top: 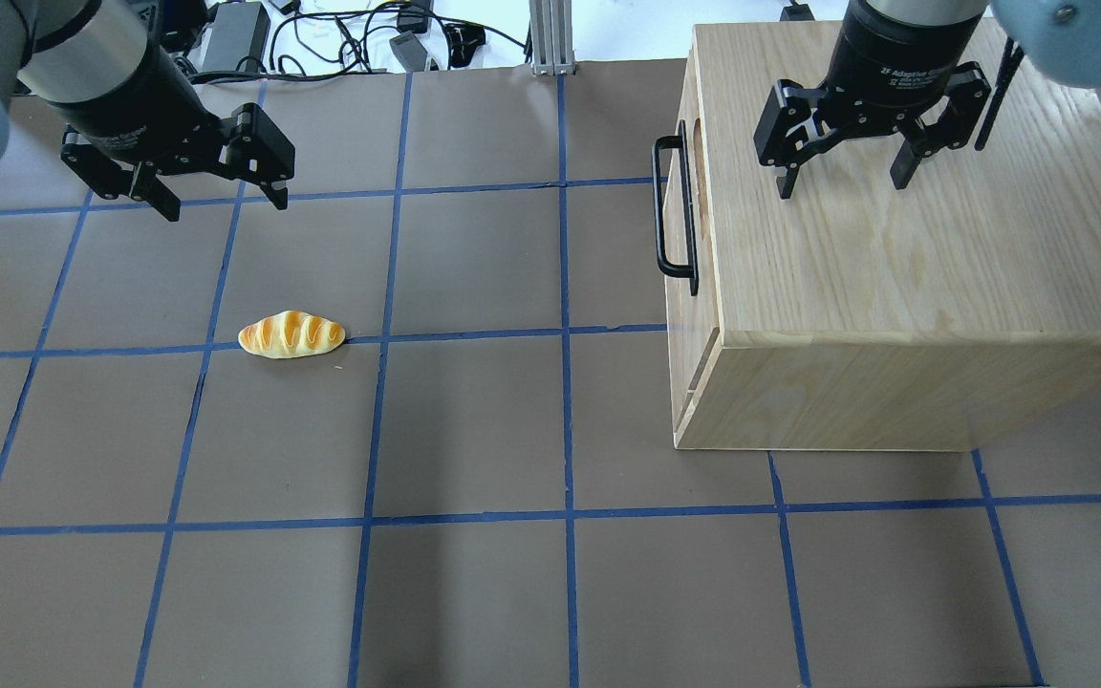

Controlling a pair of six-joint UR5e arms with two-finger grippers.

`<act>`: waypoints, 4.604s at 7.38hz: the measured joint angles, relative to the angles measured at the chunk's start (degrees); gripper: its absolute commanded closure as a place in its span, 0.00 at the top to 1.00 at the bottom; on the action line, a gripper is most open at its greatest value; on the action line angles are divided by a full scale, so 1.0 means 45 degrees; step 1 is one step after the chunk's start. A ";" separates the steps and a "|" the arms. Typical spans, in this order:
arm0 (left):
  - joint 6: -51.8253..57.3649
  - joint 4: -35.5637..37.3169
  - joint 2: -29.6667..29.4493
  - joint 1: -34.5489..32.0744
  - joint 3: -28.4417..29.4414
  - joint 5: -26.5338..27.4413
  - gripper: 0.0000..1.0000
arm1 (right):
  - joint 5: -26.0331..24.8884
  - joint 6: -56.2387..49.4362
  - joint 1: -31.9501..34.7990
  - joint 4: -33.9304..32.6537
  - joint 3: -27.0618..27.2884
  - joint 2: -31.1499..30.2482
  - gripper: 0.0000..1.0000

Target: Open upper drawer

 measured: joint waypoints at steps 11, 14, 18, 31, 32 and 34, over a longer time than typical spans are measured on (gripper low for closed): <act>-0.0567 -0.0211 -0.0555 0.0151 0.0785 -0.0740 1.00 | 0.0000 0.0005 -0.0006 0.0000 0.0000 0.0000 1.00; -0.2647 0.1338 -0.1265 -0.1305 0.0951 -0.1392 1.00 | 0.0000 0.0002 -0.0003 0.0000 0.0000 0.0000 1.00; -0.5477 0.3946 -0.2665 -0.2946 0.0977 -0.2420 1.00 | 0.0000 -0.0012 0.0000 0.0000 0.0005 0.0000 1.00; -0.7822 0.4979 -0.5135 -0.5389 0.2009 -0.3588 1.00 | 0.0000 -0.0008 -0.0006 0.0000 0.0001 0.0000 1.00; -0.7822 0.4940 -0.5166 -0.5459 0.2001 -0.3590 1.00 | 0.0000 -0.0001 -0.0005 0.0000 0.0000 0.0000 1.00; -0.7822 0.4877 -0.5248 -0.5587 0.1981 -0.3568 1.00 | 0.0000 0.0005 -0.0001 0.0000 0.0000 0.0000 1.00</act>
